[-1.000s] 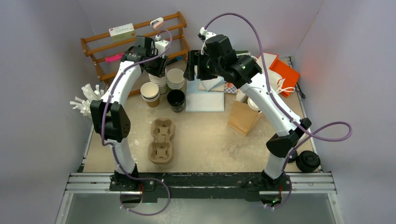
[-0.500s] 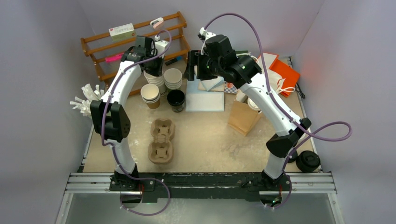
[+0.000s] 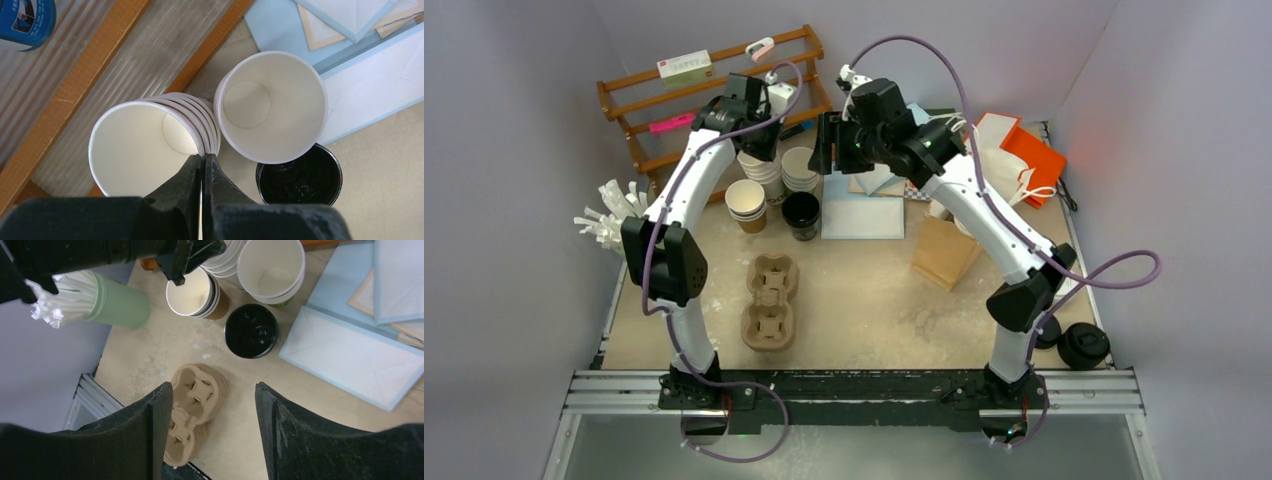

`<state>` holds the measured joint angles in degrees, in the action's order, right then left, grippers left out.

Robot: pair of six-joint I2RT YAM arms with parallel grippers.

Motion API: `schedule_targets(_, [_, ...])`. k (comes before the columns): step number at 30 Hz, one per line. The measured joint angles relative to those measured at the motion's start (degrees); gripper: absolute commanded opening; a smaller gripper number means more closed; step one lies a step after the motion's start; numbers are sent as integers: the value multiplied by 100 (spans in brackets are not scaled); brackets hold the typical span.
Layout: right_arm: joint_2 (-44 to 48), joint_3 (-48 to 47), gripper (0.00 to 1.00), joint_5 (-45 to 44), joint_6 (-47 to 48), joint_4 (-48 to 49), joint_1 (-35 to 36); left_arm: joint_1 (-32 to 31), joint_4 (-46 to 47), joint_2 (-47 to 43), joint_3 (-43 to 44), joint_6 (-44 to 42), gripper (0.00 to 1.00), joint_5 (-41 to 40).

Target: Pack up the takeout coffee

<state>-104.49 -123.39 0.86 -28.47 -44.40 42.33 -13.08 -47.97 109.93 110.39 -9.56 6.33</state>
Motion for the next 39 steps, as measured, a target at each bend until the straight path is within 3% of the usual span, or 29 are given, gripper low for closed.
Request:
schedule_targets(17, [-1810,-232,27,824,-1279,1539,-114,-120,-61,-245,-153,-7,0,-518])
schedule_targets(24, [-2201,-238,36,1228,-2044,2433,-560,-120,129,-518,-509,-4,0,-551])
schedule_targets(39, [-3261,-737,35,1814,-2911,3353,-734,-120,396,-549,-721,-9,0,-573])
